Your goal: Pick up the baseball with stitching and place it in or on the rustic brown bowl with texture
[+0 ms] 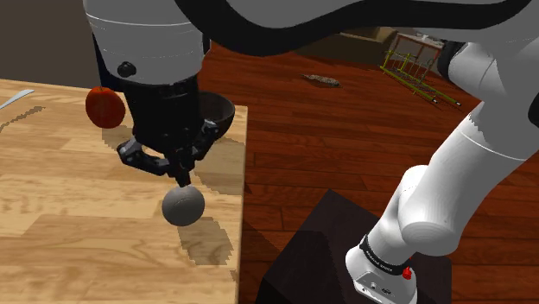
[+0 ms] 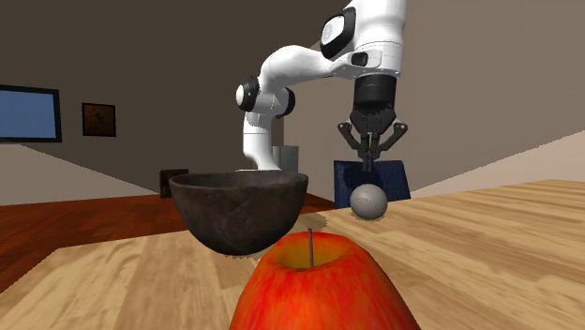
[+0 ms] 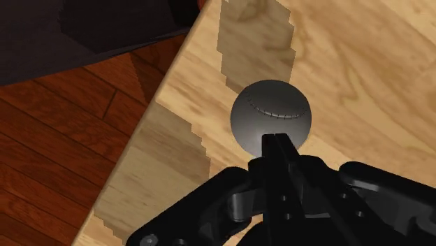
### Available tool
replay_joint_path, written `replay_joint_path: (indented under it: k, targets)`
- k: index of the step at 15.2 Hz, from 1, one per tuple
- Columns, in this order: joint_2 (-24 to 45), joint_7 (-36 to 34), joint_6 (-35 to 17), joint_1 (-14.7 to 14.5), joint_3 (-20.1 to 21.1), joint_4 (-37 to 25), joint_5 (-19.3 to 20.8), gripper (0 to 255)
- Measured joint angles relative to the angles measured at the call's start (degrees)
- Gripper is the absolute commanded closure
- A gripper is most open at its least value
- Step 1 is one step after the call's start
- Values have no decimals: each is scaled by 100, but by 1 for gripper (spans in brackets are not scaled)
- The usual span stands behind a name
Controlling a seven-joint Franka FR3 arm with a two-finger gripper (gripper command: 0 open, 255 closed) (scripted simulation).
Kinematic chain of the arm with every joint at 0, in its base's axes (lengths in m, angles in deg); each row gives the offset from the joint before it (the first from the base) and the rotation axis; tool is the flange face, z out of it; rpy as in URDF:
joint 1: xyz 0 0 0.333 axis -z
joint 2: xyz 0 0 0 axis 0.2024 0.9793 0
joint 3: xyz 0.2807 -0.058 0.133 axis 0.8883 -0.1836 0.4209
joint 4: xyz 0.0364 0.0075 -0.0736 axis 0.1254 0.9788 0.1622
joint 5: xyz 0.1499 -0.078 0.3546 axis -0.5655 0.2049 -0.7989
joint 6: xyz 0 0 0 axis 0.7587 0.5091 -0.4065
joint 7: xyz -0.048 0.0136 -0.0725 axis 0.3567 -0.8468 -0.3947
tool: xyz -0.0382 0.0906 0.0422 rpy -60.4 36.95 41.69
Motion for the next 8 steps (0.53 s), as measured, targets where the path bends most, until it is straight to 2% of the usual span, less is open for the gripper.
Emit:
replay_joint_path:
  k: [5, 8]
  targets:
    - [452, -286, 125, -128, 140, -106, 253, 0]
    - [434, -304, -93, -129, 143, 170, 242, 0]
